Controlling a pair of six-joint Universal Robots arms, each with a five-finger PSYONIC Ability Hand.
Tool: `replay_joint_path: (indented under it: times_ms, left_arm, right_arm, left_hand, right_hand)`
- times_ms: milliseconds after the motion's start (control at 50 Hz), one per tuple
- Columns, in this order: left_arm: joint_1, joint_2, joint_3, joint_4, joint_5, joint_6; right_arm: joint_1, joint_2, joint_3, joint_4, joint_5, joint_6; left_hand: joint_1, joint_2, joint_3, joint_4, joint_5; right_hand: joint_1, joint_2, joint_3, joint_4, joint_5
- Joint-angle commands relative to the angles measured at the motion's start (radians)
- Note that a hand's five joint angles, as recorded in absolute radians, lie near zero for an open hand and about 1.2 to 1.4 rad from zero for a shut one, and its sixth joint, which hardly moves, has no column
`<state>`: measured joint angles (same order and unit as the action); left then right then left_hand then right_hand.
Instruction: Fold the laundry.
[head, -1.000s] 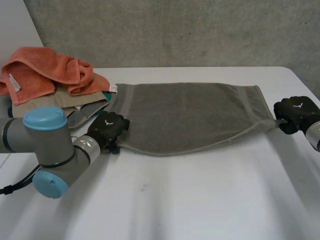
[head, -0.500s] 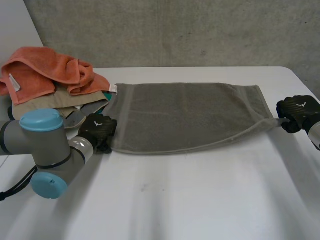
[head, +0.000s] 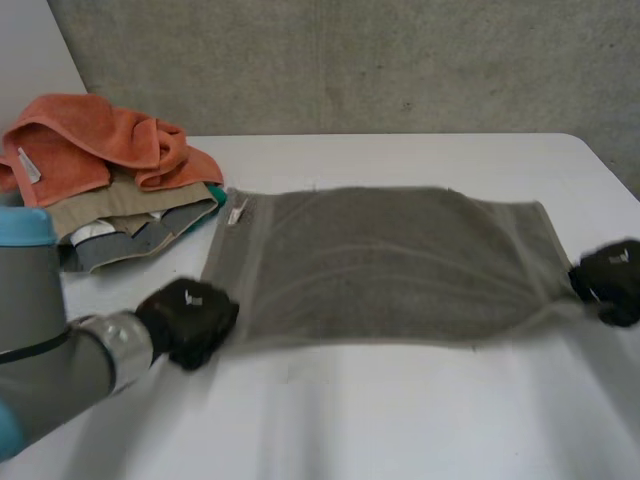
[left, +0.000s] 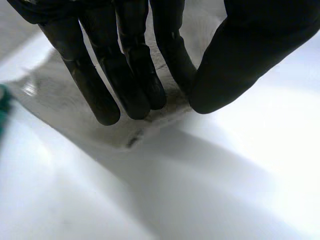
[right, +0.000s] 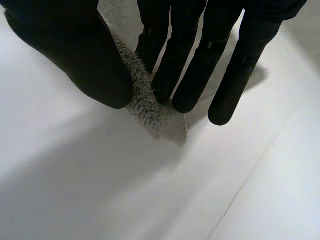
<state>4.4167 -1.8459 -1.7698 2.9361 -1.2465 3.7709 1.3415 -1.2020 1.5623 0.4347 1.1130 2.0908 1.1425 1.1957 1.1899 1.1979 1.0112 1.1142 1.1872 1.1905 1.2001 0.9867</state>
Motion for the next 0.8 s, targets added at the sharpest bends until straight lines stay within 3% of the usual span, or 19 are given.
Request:
replay_joint_path:
  times_ms: [20, 160, 240, 340, 400, 480, 500, 520, 560, 680, 800]
  left_arm:
    - [-0.04, 0.07, -0.019, -0.221, -0.069, 0.161]
    - [-0.068, -0.056, 0.148, -0.024, -0.151, 0.086]
    - [-0.086, -0.134, 0.275, 0.07, -0.143, 0.031]
    - [-0.102, -0.248, 0.426, 0.187, -0.126, -0.048]
    - [-0.111, -0.289, 0.472, 0.155, -0.129, -0.094]
    - [-0.118, -0.253, 0.441, 0.029, -0.137, -0.14]
    - [-0.118, -0.242, 0.429, 0.009, -0.139, -0.154]
    - [-0.12, -0.215, 0.4, -0.001, -0.14, -0.18]
    - [-0.12, -0.178, 0.362, -0.002, -0.142, -0.212]
    - [-0.134, -0.047, 0.161, 0.04, -0.156, -0.293]
    - [-0.148, -0.001, 0.017, 0.162, -0.185, -0.261]
  right_arm:
    - [-0.062, -0.042, 0.042, 0.227, 0.008, -0.285]
    - [-0.006, 0.036, -0.036, -0.058, 0.008, -0.025]
    - [0.024, 0.08, -0.082, -0.206, 0.037, 0.098]
    - [0.065, 0.116, -0.103, -0.303, 0.074, 0.21]
    - [0.084, 0.119, -0.093, -0.303, 0.074, 0.224]
    - [0.09, 0.107, -0.059, -0.327, 0.068, 0.227]
    - [0.09, 0.107, -0.054, -0.338, 0.07, 0.227]
    - [0.09, 0.107, -0.048, -0.359, 0.071, 0.23]
    - [0.09, 0.11, -0.045, -0.384, 0.076, 0.233]
    - [0.093, 0.117, -0.044, -0.429, 0.094, 0.274]
    - [0.094, 0.11, -0.038, -0.436, 0.087, 0.294]
  left_hand:
    - [0.254, 0.201, 0.206, 0.198, 0.211]
    - [0.254, 0.201, 0.206, 0.198, 0.211]
    - [0.254, 0.201, 0.206, 0.198, 0.211]
    - [0.254, 0.201, 0.206, 0.198, 0.211]
    - [0.254, 0.201, 0.206, 0.198, 0.211]
    - [0.254, 0.201, 0.206, 0.198, 0.211]
    - [0.109, 0.056, 0.061, 0.053, 0.066]
    - [-0.239, -0.292, -0.286, -0.294, -0.282]
    - [-0.514, -0.567, -0.561, -0.569, -0.557]
    - [-0.565, -0.618, -0.612, -0.62, -0.608]
    - [-0.524, -0.577, -0.571, -0.579, -0.567]
  right_hand:
    - [0.282, 0.209, 0.206, 0.196, 0.235]
    - [0.282, 0.209, 0.206, 0.196, 0.235]
    - [0.282, 0.209, 0.206, 0.196, 0.235]
    - [0.282, 0.209, 0.206, 0.196, 0.235]
    - [0.282, 0.209, 0.206, 0.196, 0.235]
    - [0.282, 0.209, 0.206, 0.196, 0.235]
    - [0.282, 0.209, 0.206, 0.196, 0.235]
    - [0.282, 0.209, 0.206, 0.196, 0.235]
    - [0.282, 0.209, 0.206, 0.196, 0.235]
    - [0.282, 0.209, 0.206, 0.196, 0.235]
    - [0.282, 0.209, 0.206, 0.196, 0.235]
